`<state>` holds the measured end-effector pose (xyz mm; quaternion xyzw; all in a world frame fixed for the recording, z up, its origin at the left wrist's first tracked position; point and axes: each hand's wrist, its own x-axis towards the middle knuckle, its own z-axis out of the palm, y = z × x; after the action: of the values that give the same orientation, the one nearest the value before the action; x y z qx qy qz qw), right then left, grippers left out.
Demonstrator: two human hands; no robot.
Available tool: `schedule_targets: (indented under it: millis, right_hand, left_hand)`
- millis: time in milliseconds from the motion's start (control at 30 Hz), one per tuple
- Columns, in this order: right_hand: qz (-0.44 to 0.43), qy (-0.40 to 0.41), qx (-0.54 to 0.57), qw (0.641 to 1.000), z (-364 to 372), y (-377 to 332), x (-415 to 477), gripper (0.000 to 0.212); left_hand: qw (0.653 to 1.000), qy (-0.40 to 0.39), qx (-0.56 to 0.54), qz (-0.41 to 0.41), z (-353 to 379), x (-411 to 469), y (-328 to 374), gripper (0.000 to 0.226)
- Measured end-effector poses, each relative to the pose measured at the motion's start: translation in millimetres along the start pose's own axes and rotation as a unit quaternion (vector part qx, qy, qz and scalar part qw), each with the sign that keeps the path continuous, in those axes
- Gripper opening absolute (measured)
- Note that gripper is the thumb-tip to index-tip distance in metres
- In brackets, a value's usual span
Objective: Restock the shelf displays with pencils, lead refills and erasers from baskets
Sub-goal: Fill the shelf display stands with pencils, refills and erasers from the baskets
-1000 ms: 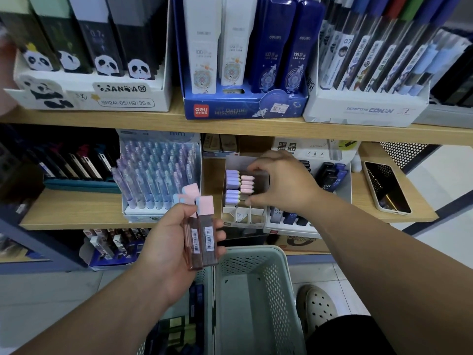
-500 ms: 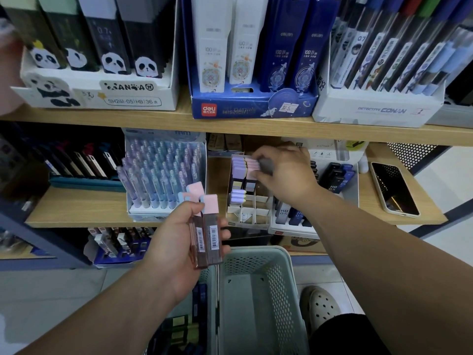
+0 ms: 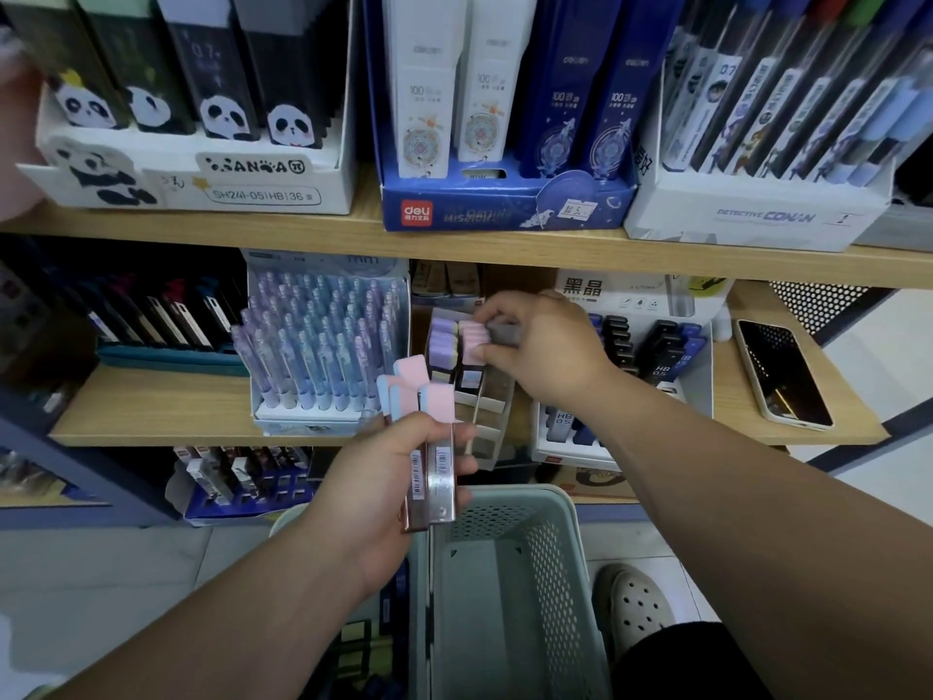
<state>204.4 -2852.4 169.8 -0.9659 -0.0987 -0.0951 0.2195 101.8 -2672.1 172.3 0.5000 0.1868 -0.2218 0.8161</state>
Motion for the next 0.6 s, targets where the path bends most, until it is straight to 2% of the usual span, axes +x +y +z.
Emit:
schedule_targets:
  millis: [333,433,600]
  right_hand:
    - [-0.039,0.037,-0.056,0.997,-2,5,-1,0.040]
    - [-0.033,-0.012,-0.052,0.998,-5,5,-1,0.046]
    - [-0.006,-0.056,-0.047,0.997,-6,9,5,0.035]
  left_hand:
    - [0.998,0.039,0.005,0.055,7,20,2,0.034]
    - [0.997,0.039,0.012,0.063,6,25,3,0.035]
    - [0.997,0.040,-0.030,0.066,3,24,2,0.040]
